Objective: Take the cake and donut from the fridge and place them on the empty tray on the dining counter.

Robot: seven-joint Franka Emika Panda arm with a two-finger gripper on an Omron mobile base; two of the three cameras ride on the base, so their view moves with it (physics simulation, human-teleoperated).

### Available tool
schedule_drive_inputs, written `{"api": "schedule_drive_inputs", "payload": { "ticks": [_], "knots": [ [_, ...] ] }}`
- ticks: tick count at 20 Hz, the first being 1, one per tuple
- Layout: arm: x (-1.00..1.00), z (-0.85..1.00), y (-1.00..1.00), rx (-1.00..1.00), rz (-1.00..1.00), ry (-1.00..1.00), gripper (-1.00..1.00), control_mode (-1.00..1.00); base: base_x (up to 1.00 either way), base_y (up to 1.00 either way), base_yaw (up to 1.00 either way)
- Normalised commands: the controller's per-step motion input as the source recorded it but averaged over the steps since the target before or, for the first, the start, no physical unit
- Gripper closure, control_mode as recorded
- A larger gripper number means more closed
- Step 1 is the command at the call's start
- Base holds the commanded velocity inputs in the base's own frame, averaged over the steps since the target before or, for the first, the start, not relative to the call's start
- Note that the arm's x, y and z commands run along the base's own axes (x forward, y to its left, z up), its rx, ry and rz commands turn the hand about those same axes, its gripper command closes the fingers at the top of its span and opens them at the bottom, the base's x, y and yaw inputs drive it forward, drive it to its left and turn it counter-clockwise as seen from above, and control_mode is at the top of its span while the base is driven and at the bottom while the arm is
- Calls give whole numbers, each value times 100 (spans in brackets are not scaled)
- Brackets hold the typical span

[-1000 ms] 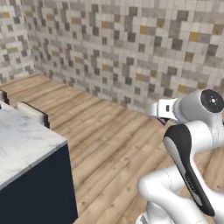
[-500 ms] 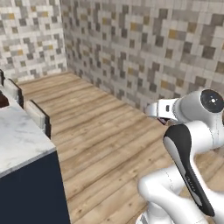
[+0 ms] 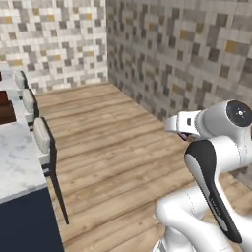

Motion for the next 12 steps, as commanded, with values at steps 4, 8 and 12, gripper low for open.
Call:
{"api": "schedule_drive_inputs", "payload": {
  "ticks": [4,8,12],
  "knots": [
    [0,0,0,0,0,0,100,100,89,-45,39],
    [0,0,0,0,0,0,100,100,89,-49,39],
    [0,0,0,0,0,0,100,100,92,-49,38]
  ]
}}
